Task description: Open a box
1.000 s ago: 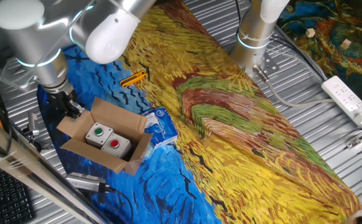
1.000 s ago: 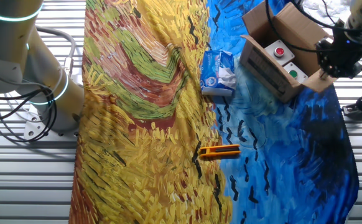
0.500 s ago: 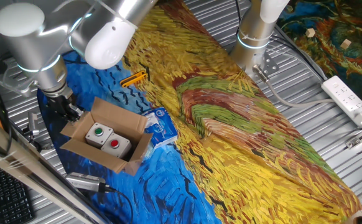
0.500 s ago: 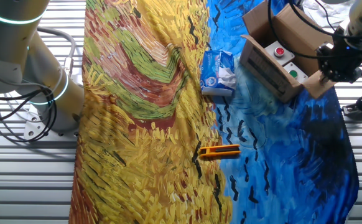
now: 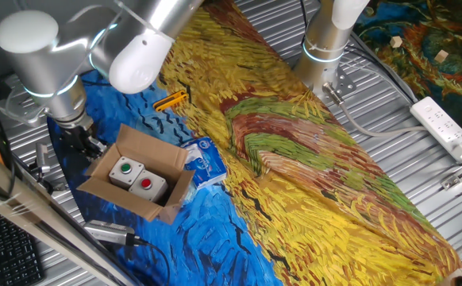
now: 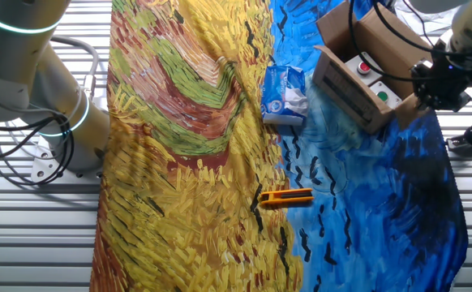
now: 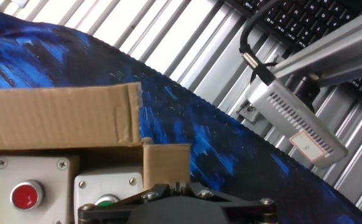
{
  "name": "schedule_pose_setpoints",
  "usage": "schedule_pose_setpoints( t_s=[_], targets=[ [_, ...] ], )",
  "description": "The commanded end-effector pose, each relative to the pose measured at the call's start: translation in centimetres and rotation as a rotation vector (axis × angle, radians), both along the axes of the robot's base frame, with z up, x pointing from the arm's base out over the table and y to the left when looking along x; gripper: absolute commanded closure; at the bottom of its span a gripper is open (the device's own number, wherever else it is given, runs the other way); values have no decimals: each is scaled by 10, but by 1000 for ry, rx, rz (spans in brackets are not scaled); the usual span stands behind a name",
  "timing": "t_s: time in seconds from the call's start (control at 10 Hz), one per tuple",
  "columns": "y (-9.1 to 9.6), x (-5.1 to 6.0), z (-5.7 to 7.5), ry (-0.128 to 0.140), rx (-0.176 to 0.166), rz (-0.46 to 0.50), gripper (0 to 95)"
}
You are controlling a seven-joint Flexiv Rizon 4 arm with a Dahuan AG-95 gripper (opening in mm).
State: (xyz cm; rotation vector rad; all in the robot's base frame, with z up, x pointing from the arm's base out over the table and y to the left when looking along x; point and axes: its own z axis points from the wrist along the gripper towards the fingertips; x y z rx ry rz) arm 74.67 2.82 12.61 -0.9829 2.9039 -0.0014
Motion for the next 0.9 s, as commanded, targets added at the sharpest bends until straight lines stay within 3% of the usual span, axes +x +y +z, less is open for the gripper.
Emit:
schedule_pose_setpoints(
  t_s=[0.1,0.9],
  targets=[
    [4,1,-2,0,-4,-5,950],
    [9,0,-13,-14,-5,-2,950]
  ],
)
